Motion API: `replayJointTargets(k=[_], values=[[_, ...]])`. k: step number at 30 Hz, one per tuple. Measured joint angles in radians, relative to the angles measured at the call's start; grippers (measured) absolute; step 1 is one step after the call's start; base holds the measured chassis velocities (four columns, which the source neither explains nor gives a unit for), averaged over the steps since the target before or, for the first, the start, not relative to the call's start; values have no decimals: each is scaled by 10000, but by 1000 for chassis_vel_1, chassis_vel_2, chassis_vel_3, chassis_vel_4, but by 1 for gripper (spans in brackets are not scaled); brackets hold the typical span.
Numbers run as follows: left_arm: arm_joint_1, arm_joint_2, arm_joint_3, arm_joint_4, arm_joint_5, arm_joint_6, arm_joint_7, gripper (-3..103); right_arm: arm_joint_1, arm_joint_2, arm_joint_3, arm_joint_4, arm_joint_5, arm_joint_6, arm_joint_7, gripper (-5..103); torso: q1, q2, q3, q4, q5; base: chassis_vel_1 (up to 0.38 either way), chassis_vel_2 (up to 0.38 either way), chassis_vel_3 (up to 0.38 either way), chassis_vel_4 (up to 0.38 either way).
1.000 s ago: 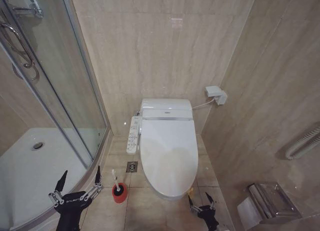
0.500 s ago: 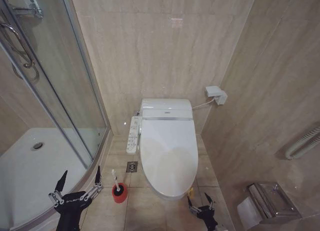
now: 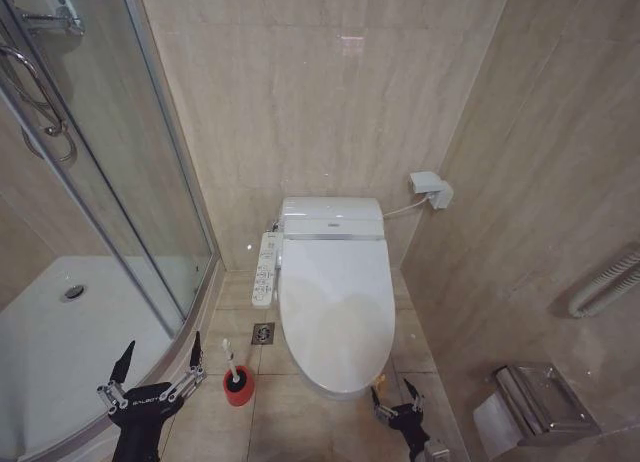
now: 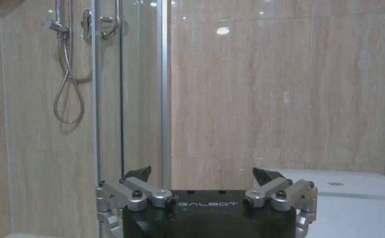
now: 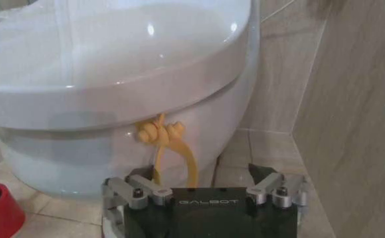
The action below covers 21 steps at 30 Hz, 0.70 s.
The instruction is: Open the toilet lid, clean the toilet bowl with a toilet brush, close the toilet lid, and flush.
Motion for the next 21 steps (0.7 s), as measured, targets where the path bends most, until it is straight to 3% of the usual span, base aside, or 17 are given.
replayJointTargets(k=[4, 5, 12, 13, 19, 20, 21], values=[[0, 0, 0, 0, 0, 0, 0, 100, 27, 35, 0, -55, -142, 7, 23, 101, 0, 0, 0, 2, 1, 0, 0, 0, 0], [0, 0, 0, 0, 0, 0, 0, 100, 28, 43, 0, -56, -149, 9, 18, 77, 0, 0, 0, 3, 1, 0, 0, 0, 0], [0, 0, 0, 0, 0, 0, 0, 100, 7, 51, 11, -38, -151, 54, -53, 77, 0, 0, -2, 8, 6, 0, 0, 0, 0], [0, 0, 0, 0, 0, 0, 0, 100, -7, 50, 13, -32, -150, 67, -68, 50, 0, -1, -2, 9, 6, 0, 0, 0, 0], [0, 0, 0, 0, 0, 0, 0, 100, -82, 64, 45, -60, -148, 192, -64, 50, 0, 0, -2, 8, 7, 0, 0, 0, 0], [0, 0, 0, 0, 0, 0, 0, 100, -120, 59, 65, -41, -145, 204, -65, 22, 0, 0, -1, 5, 5, 0, 0, 0, 0], [0, 0, 0, 1, 0, 0, 0, 100, -148, 52, 81, -18, -131, 212, -69, 22, 0, -1, -2, 5, 6, 0, 0, 0, 0]])
